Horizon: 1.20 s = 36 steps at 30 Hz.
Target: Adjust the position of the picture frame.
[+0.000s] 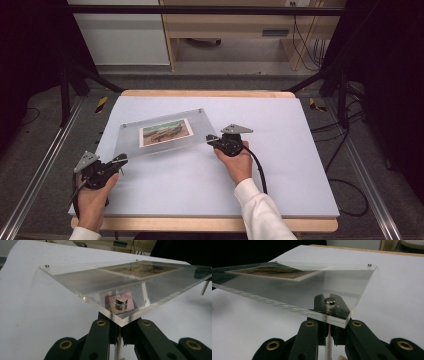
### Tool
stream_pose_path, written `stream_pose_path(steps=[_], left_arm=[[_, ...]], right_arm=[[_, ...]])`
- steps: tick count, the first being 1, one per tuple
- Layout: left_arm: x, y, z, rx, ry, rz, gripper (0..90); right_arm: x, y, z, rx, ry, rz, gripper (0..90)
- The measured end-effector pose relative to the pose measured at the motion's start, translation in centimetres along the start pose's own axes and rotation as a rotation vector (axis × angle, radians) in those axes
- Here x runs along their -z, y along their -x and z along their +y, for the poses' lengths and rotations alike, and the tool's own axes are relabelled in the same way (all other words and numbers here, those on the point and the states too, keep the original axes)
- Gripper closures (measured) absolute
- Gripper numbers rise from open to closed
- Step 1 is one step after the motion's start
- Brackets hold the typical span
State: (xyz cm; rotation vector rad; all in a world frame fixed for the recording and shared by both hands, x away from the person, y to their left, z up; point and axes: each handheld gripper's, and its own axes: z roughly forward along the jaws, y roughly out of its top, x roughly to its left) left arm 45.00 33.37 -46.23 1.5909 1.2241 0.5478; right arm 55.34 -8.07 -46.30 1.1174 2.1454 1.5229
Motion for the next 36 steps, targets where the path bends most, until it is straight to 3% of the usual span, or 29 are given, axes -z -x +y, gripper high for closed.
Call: stream_pose_path(steps=[3, 8, 13, 19, 22, 24, 32, 36], left_arm=[[0.1, 0.3, 0.2, -0.035, 0.012, 0.018, 84.4], [0.6, 0.6, 0.6, -0.033, 0.044, 0.006, 84.3], [0.7, 1.0, 1.0, -0.04, 0.044, -0.002, 84.3], [0.1, 2.5, 1.8, -0.075, 0.059, -0.027, 84.2], [-1.0, 3.9, 2.5, -0.098, 0.066, -0.066, 84.1], [-1.3, 4.3, 2.7, -0.105, 0.067, -0.078, 84.1], [-4.0, 8.2, 3.5, -0.167, 0.07, -0.168, 84.2], [-4.8, 9.2, 3.6, -0.184, 0.069, -0.191, 84.2]], right_arm=[[0.1, -0.2, 0.1, 0.01, 0.015, -0.011, 85.2], [0.8, -0.5, 0.6, 0.038, 0.035, -0.024, 85.3], [1.6, -0.6, 0.8, 0.053, 0.035, -0.027, 85.3], [4.3, -0.4, 1.0, 0.063, 0.067, -0.071, 85.2], [6.1, 0.0, 0.8, 0.048, 0.083, -0.101, 85.3], [7.3, 0.3, 0.4, 0.042, 0.094, -0.123, 85.2], [12.3, 1.5, -1.5, 0.013, 0.136, -0.205, 85.2], [13.7, 1.9, -2.4, 0.003, 0.149, -0.23, 85.2]])
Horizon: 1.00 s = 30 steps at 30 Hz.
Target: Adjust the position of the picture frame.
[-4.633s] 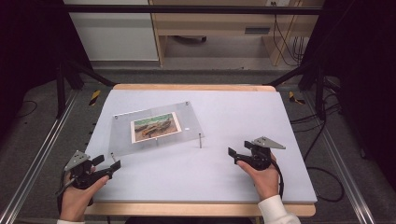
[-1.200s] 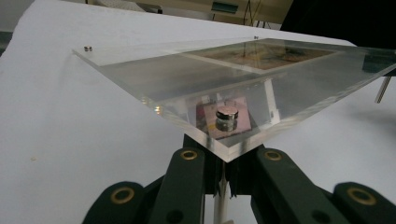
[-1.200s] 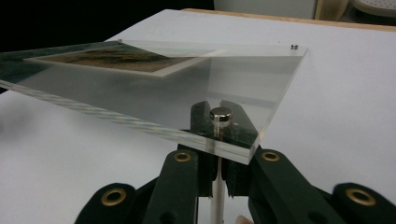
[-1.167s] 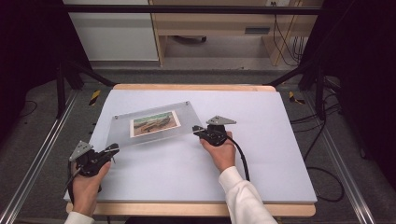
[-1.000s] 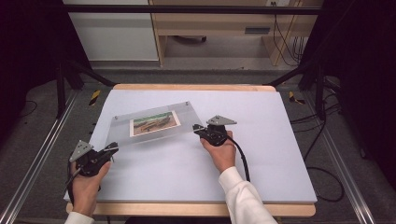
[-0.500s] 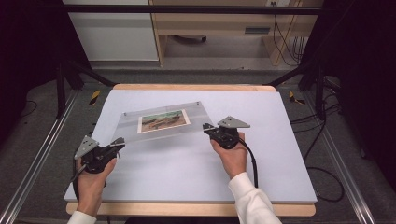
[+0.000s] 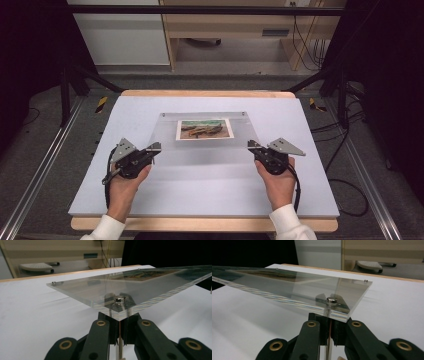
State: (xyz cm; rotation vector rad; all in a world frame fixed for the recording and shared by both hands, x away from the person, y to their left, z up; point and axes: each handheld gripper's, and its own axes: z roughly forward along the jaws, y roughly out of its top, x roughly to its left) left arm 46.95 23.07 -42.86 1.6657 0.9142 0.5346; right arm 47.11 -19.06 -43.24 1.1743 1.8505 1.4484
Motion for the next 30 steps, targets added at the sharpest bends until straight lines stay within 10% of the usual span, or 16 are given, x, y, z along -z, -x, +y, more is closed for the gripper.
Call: stream_pose_path(steps=[13, 30], left_arm=[[-1.7, 2.3, 0.2, -0.041, -0.005, -0.05, 84.1], [-1.1, 2.2, -1.4, -0.038, -0.008, -0.047, 84.2]], right_arm=[[3.7, 1.3, -1.7, -0.031, 0.026, -0.06, 85.2], [3.7, 0.6, -2.9, -0.03, 0.011, -0.067, 85.1]])
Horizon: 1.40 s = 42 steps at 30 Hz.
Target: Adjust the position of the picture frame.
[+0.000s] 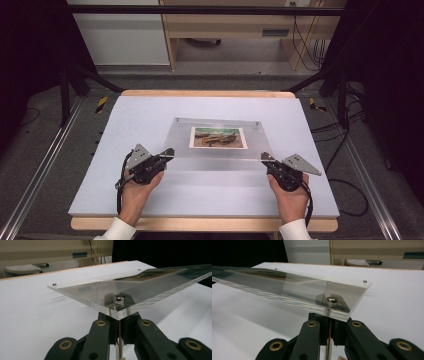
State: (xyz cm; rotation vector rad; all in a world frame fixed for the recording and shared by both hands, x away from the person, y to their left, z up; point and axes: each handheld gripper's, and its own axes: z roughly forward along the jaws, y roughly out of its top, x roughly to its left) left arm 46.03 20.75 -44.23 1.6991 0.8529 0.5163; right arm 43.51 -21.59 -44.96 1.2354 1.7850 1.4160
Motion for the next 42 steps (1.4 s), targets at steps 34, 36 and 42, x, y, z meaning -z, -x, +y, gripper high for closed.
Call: stream_pose_path(steps=[34, 36, 42], left_arm=[[-0.1, -0.3, -2.2, 0.02, -0.068, 0.015, 83.9], [-0.1, -0.1, -2.6, 0.021, -0.097, 0.02, 83.9], [-0.1, 0.1, -3.1, 0.025, -0.132, 0.024, 83.9]], right_arm=[[-0.5, -0.5, -1.5, -0.004, -0.053, 0.006, 85.0], [-0.5, -0.6, -1.9, -0.004, -0.07, 0.004, 84.9], [-0.6, -0.6, -2.7, -0.023, -0.115, 0.014, 84.9]])
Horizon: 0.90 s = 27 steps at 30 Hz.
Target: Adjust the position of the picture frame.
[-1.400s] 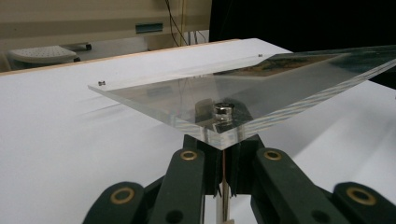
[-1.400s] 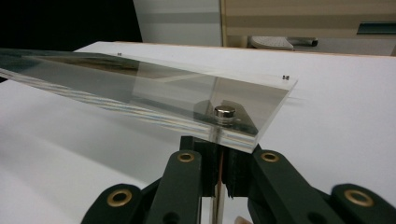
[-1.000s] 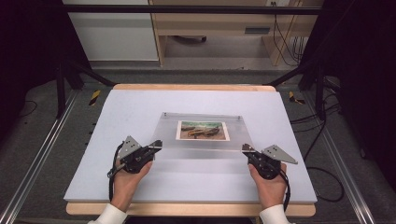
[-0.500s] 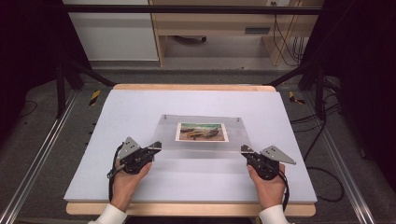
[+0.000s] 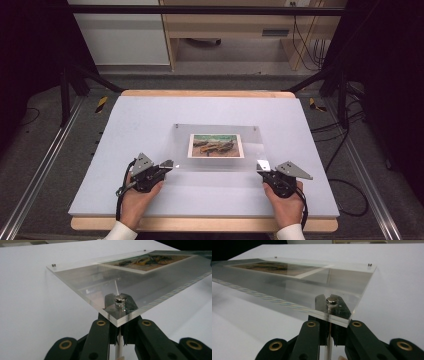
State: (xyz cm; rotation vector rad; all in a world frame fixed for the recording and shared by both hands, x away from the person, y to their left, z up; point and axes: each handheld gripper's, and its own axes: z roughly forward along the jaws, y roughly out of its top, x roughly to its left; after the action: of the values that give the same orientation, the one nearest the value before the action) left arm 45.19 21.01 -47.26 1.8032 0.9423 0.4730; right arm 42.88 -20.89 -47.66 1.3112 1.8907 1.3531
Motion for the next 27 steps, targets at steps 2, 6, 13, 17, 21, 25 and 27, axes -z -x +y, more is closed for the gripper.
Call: stream_pose_path(steps=[2, 6, 13, 17, 21, 25, 27], left_arm=[[-0.09, 0.1, -0.21, -0.001, -0.024, 0.003, 83.8], [-0.09, 0.16, -0.29, -0.004, -0.026, 0.002, 83.9], [-0.18, 0.26, -0.48, -0.011, -0.043, 0.007, 83.9], [-0.3, 0.26, -0.73, -0.008, -0.065, 0.003, 83.9], [-0.39, 0.3, -0.92, -0.008, -0.076, 0.004, 83.8], [-0.38, 0.34, -0.91, -0.006, -0.077, -0.001, 83.9], [-0.38, 0.47, -0.89, -0.008, -0.077, -0.005, 83.9]], right_arm=[[-0.04, 0.06, -0.12, -0.002, -0.013, 0.005, 84.9], [-0.1, 0.18, -0.23, 0.003, -0.026, 0.006, 84.9], [-0.15, 0.22, -0.31, 0.003, -0.031, 0.0, 84.9], [-0.24, 0.26, -0.55, -0.003, -0.047, 0.001, 84.8], [-0.37, 0.31, -0.81, -0.01, -0.063, 0.002, 84.7], [-0.38, 0.34, -0.86, -0.013, -0.07, 0.005, 84.7], [-0.31, 0.43, -0.81, -0.012, -0.069, 0.002, 84.7]])
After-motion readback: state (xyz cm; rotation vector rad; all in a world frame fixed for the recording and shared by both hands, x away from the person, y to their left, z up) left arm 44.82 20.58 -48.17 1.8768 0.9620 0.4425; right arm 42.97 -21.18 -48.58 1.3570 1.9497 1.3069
